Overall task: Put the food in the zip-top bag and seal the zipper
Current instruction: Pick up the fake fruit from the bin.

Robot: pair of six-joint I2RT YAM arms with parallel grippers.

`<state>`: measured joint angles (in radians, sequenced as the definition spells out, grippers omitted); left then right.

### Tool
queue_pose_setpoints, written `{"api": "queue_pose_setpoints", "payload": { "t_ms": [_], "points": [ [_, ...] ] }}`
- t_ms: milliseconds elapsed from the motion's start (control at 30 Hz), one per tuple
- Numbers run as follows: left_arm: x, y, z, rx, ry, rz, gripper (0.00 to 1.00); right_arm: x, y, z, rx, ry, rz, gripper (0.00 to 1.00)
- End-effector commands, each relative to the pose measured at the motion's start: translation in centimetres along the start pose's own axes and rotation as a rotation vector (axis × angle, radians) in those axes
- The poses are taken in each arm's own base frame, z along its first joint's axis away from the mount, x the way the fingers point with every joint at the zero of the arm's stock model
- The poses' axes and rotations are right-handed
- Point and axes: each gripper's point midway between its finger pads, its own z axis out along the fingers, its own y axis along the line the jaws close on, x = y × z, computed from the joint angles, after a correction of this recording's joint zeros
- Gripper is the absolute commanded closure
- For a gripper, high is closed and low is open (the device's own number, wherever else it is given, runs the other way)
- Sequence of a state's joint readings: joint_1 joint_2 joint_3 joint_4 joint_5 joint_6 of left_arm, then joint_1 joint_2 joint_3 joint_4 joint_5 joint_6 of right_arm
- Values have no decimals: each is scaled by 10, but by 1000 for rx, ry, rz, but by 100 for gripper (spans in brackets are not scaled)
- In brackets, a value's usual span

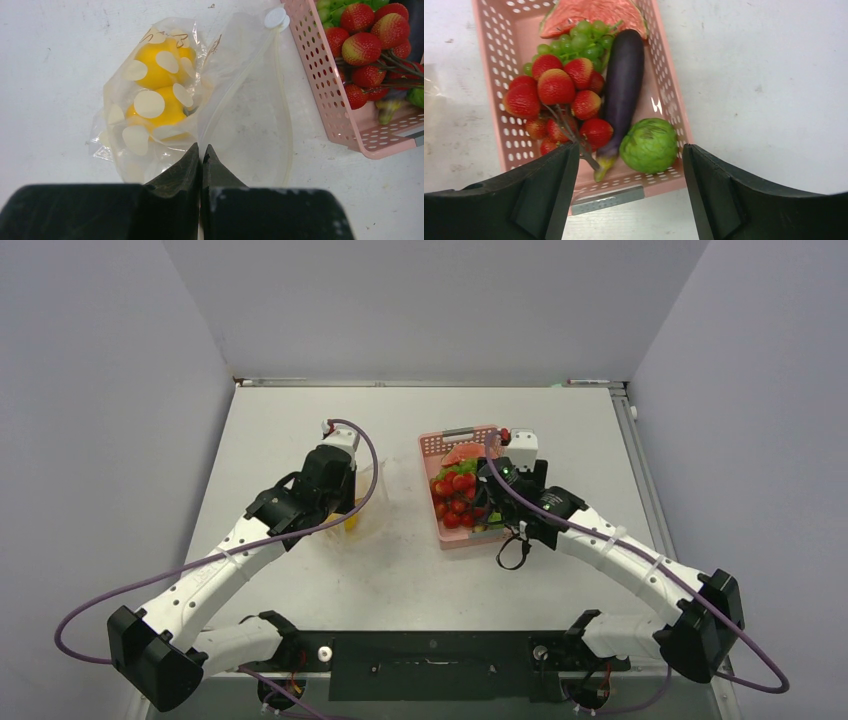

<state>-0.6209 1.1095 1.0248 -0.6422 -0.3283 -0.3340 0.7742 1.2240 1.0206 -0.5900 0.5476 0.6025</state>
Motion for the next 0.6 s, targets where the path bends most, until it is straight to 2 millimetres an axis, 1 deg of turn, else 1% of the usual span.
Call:
{"api": "queue_pose_setpoints", "payload": {
  "t_ms": [0,233,333,567],
  "points": [
    [-12,-5,-1,21,-42,-19,100,12,-25,7,83,36,-40,26],
    [-12,-5,-2,23,-43,-17,100,31,-30,25,88,95,-43,36],
    [-12,-5,-3,23,-44,-17,100,40,-29,33,80,120,-43,39],
    [-12,-6,-2,25,-43,-17,100,54,-23,44,61,168,-65,38]
  ]
}}
